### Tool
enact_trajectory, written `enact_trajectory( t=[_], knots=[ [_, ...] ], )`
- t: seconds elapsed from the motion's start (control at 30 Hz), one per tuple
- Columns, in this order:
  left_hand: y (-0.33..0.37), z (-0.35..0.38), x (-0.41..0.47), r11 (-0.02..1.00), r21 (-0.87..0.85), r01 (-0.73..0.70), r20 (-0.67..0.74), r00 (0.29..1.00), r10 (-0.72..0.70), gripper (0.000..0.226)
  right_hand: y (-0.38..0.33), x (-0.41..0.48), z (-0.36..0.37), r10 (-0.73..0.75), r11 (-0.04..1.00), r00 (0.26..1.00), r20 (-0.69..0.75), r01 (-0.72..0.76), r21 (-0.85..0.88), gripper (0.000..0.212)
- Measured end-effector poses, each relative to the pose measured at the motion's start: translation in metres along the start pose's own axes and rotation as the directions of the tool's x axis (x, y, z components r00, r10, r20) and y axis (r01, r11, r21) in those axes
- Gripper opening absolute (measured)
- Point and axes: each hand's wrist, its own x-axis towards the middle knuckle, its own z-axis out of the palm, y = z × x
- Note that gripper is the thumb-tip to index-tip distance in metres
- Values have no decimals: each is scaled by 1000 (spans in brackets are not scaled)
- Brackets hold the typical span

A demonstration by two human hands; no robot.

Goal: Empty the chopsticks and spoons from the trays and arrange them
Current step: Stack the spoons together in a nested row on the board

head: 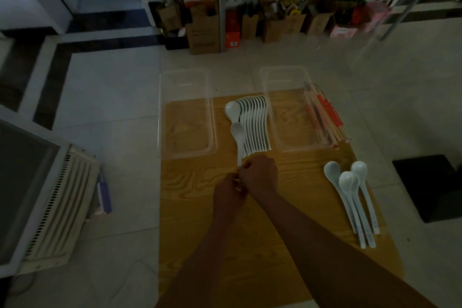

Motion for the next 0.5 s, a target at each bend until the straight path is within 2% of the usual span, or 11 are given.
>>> enact_trajectory(
  t=[0.1,0.2,0.5],
  knots=[
    [4,5,12,999,-23,24,-134,991,-27,15,-15,15,12,-20,1000,1000,19,20,7,13],
    [7,12,26,999,26,40,-198,980,-34,11,-23,33,20,-54,998,998,22,54,-16,12],
    [25,21,64,997,15,77,-207,976,-72,12,-25,71,28,-80,997,996,-28,80,-10,12]
  ],
)
